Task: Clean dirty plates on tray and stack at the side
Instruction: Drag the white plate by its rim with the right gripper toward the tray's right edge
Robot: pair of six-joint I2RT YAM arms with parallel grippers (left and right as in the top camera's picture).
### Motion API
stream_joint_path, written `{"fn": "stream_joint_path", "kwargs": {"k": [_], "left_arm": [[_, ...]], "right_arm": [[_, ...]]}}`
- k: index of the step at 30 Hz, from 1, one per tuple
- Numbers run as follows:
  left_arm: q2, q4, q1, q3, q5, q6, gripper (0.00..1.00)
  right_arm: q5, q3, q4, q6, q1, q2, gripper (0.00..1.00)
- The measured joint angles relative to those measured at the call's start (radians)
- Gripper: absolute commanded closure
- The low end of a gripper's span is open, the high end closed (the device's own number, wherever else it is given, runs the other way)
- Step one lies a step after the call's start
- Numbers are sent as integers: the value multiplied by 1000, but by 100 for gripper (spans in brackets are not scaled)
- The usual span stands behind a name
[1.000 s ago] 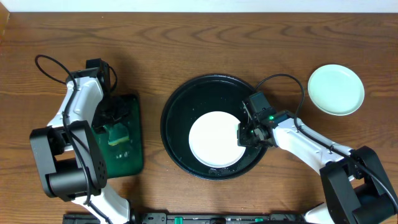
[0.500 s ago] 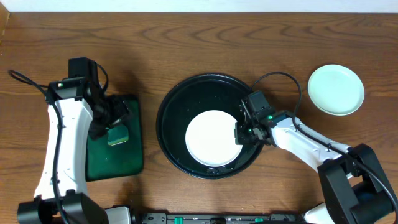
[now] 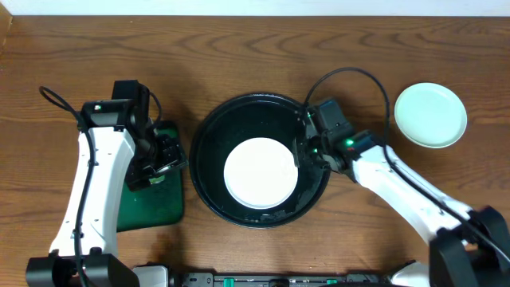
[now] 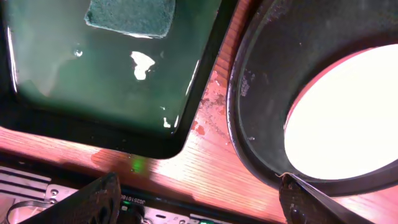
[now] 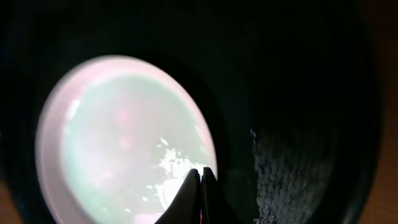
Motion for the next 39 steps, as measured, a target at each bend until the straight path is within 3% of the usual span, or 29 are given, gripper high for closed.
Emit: {"fn": "stream_joint_path", "kwargs": {"k": [2,6,7,9,10,11,12,13,14,16,22,32,34,37,39], "left_arm": [[0,0,0,0,0,0,18],[0,0,0,0,0,0,18],[0,0,0,0,0,0,18],[0,1,0,0,0,0,18],[0,1,0,0,0,0,18],[0,1,0,0,0,0,18],[0,1,0,0,0,0,17],[0,0,0,0,0,0,17],[0,0,0,0,0,0,17],[0,0,0,0,0,0,17],[0,-1,0,0,0,0,17],[0,-2,0,0,0,0,17],[0,-4,0,0,0,0,17],[0,-6,0,0,0,0,17],[0,-10,0,0,0,0,17]], "right_arm": [[6,10,-22,-4,0,-30,1],[14,12,-80,43,0,-42,2],[10,12,-85,59,0,-40,14],[-21,12,-82,76,0,-39,79],[-49,12,-76,82,0,-39,92],[-66,12,-68,87,0,-39,90],[-85,12,-58,95,0,-39,75],[-101,12,-49,113,0,-39,51],[-110,12,-48,132,0,-39,17],[-119,12,-60,158,0,-38,1],[-129,12,-86,258,0,7,1],[-170,13,0,285,24,192,2],[-180,14,38,287,32,205,10],[-192,15,78,285,44,220,30],[-190,13,92,288,47,227,50]]}}
